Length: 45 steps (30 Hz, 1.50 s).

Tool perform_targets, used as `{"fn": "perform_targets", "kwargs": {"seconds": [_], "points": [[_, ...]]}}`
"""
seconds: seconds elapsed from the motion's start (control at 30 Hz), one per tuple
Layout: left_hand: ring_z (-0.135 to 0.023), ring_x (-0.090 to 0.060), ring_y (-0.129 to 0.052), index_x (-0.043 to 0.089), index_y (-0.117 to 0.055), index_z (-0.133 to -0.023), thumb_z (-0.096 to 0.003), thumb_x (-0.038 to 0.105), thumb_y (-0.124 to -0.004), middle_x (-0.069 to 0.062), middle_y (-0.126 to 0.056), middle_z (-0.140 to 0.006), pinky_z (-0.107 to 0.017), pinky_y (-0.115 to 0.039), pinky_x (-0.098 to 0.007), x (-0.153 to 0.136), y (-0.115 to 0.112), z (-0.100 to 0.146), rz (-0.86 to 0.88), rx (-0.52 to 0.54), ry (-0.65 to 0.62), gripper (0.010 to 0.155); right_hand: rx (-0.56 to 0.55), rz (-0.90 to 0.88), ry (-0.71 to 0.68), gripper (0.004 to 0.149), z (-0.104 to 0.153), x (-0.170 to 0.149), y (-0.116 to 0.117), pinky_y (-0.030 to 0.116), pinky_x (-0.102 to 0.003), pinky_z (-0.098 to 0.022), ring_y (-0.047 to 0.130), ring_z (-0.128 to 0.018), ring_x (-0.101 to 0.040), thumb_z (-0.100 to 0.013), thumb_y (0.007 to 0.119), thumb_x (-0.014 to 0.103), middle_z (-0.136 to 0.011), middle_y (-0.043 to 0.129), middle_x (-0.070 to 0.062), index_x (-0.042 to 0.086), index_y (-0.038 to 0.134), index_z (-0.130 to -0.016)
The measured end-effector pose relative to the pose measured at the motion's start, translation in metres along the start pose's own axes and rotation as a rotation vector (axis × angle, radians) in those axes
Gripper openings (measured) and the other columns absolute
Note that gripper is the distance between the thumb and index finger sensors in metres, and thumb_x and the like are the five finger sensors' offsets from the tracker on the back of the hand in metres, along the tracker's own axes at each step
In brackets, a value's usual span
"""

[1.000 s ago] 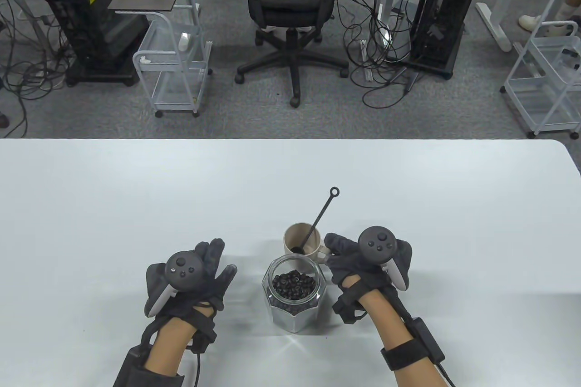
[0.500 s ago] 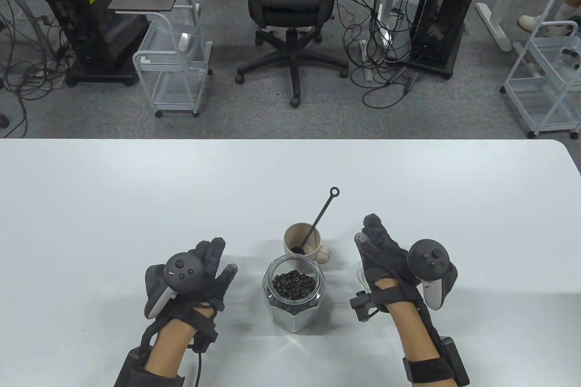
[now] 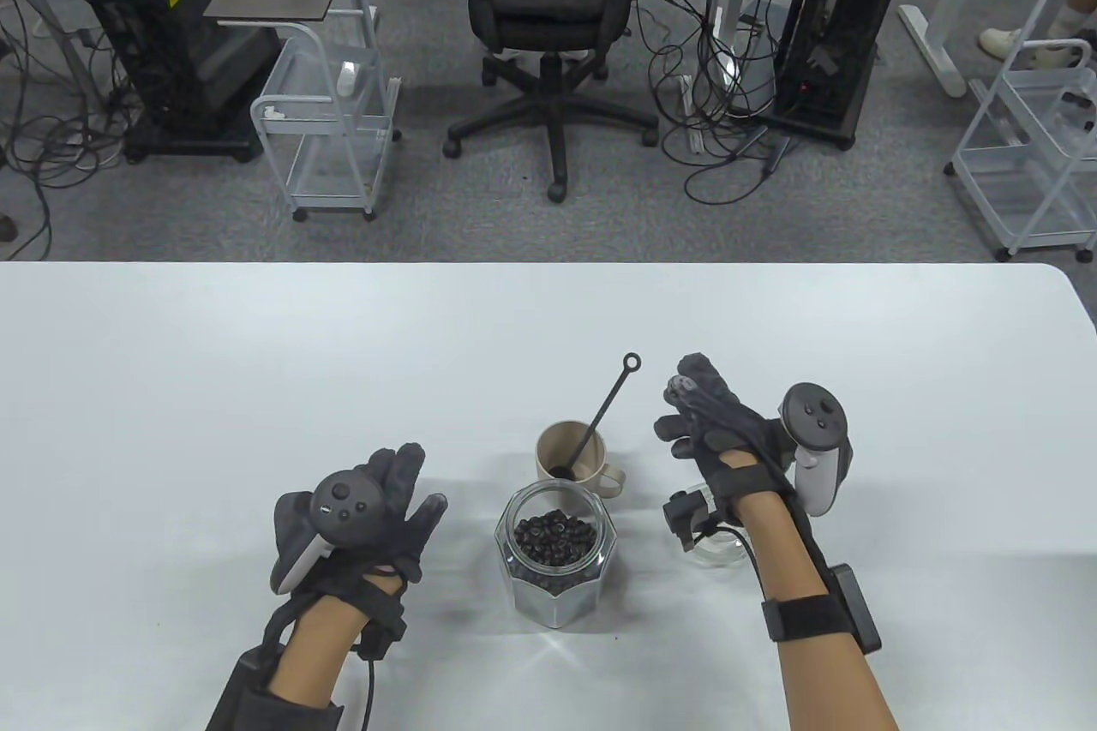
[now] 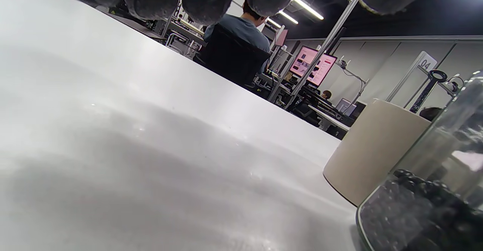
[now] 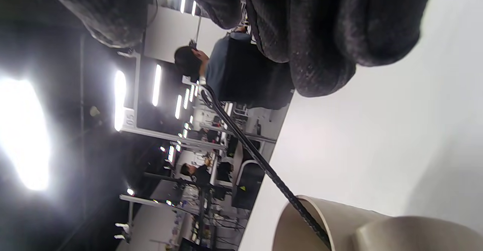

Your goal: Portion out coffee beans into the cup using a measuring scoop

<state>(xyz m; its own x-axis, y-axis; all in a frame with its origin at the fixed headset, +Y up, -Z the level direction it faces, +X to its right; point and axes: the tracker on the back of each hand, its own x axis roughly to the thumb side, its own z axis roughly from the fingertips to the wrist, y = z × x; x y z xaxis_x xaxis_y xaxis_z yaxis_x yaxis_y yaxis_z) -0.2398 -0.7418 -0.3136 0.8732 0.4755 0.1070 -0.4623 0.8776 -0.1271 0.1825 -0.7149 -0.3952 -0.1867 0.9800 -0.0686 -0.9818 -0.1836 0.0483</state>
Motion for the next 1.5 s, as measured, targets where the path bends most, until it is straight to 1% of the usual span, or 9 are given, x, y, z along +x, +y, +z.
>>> {"fn": "perform_targets", "kwargs": {"seconds": [0.2, 0.37, 0.53, 0.63, 0.83, 0.97, 1.1, 1.3, 1.5], "points": [[-0.104, -0.058, -0.051, 0.022, -0.044, -0.113, -0.0485, 0.066, -0.057, -0.021, -0.047, -0.117, -0.066, -0.051, -0.072, 0.002, -0.003, -0.001, 0.004, -0.009, -0.014, 0.079, 0.091, 0.093, 0.103, 0.08, -0.035, 0.009, 0.019, 0.078, -0.055, -0.042, 0.089, -0.067, -0.057, -0.051, 0.075, 0.058, -0.101, 0.059, -0.029, 0.013, 0.044, -0.109], [-0.104, -0.058, -0.051, 0.022, -0.044, -0.113, -0.0484, 0.066, -0.057, -0.021, -0.047, -0.117, -0.066, -0.051, -0.072, 0.005, -0.004, -0.001, 0.003, -0.013, -0.026, 0.079, 0.071, 0.123, 0.142, 0.078, -0.053, 0.011, 0.026, 0.082, -0.052, -0.037, 0.096, -0.06, -0.053, -0.049, 0.08, 0.056, -0.096, 0.07, -0.028, 0.012, 0.052, -0.106], [-0.104, -0.058, -0.051, 0.022, -0.044, -0.113, -0.0486, 0.066, -0.057, -0.021, -0.047, -0.117, -0.066, -0.051, -0.072, 0.004, -0.004, -0.001, 0.011, -0.01, -0.026, 0.079, 0.062, 0.111, 0.161, 0.058, -0.063, 0.011, 0.03, 0.086, -0.051, -0.031, 0.104, -0.05, -0.048, -0.049, 0.085, 0.044, -0.081, 0.088, -0.025, 0.009, 0.076, -0.094], [-0.104, -0.058, -0.051, 0.022, -0.044, -0.113, -0.0484, 0.066, -0.057, -0.021, -0.047, -0.117, -0.066, -0.051, -0.072, 0.004, -0.003, 0.0, 0.012, -0.008, -0.024, 0.079, 0.09, 0.093, 0.161, 0.048, -0.062, 0.012, 0.033, 0.087, -0.051, -0.03, 0.107, -0.048, -0.045, -0.049, 0.084, 0.037, -0.074, 0.094, -0.022, 0.01, 0.082, -0.089], [-0.104, -0.058, -0.051, 0.022, -0.042, -0.113, -0.0485, 0.066, -0.057, -0.021, -0.047, -0.117, -0.066, -0.051, -0.072, 0.003, -0.004, -0.001, -0.004, -0.008, -0.023, 0.079, 0.041, 0.104, 0.095, 0.046, -0.053, 0.028, 0.029, 0.089, -0.05, -0.029, 0.112, -0.046, -0.043, -0.049, 0.083, 0.036, -0.07, 0.097, -0.021, 0.009, 0.084, -0.086], [-0.104, -0.058, -0.051, 0.022, -0.042, -0.113, -0.0485, 0.066, -0.057, -0.021, -0.046, -0.117, -0.066, -0.051, -0.072, 0.003, -0.003, -0.001, -0.012, -0.003, -0.024, 0.079, 0.011, 0.064, 0.057, 0.047, -0.045, 0.043, 0.015, 0.09, -0.05, -0.028, 0.112, -0.046, -0.042, -0.049, 0.083, 0.035, -0.069, 0.097, -0.022, 0.006, 0.084, -0.086], [-0.104, -0.058, -0.05, 0.022, -0.042, -0.113, -0.0485, 0.066, -0.057, -0.021, -0.046, -0.117, -0.066, -0.05, -0.072, 0.003, -0.004, -0.001, -0.005, 0.003, -0.029, 0.079, -0.11, 0.007, -0.016, 0.048, -0.029, 0.053, -0.008, 0.092, -0.05, -0.028, 0.114, -0.044, -0.042, -0.049, 0.082, 0.033, -0.067, 0.097, -0.024, 0.002, 0.083, -0.084], [-0.104, -0.058, -0.051, 0.022, -0.042, -0.113, -0.0484, 0.066, -0.057, -0.021, -0.046, -0.117, -0.066, -0.05, -0.072, 0.007, -0.006, 0.0, -0.011, 0.006, -0.043, 0.079, -0.225, -0.303, -0.056, 0.047, 0.011, 0.03, -0.036, 0.093, -0.049, -0.027, 0.114, -0.044, -0.042, -0.05, 0.081, 0.032, -0.066, 0.097, -0.025, 0.0, 0.082, -0.084], [-0.105, -0.057, -0.052, 0.022, -0.044, -0.113, -0.0482, 0.066, -0.057, -0.02, -0.048, -0.117, -0.066, -0.05, -0.072, 0.016, -0.002, 0.006, 0.027, 0.068, -0.105, 0.079, -0.236, -0.667, -0.007, 0.048, 0.048, -0.008, -0.039, 0.091, -0.051, -0.036, 0.111, -0.052, -0.043, -0.052, 0.077, 0.031, -0.072, 0.092, -0.026, 0.0, 0.077, -0.088]]}}
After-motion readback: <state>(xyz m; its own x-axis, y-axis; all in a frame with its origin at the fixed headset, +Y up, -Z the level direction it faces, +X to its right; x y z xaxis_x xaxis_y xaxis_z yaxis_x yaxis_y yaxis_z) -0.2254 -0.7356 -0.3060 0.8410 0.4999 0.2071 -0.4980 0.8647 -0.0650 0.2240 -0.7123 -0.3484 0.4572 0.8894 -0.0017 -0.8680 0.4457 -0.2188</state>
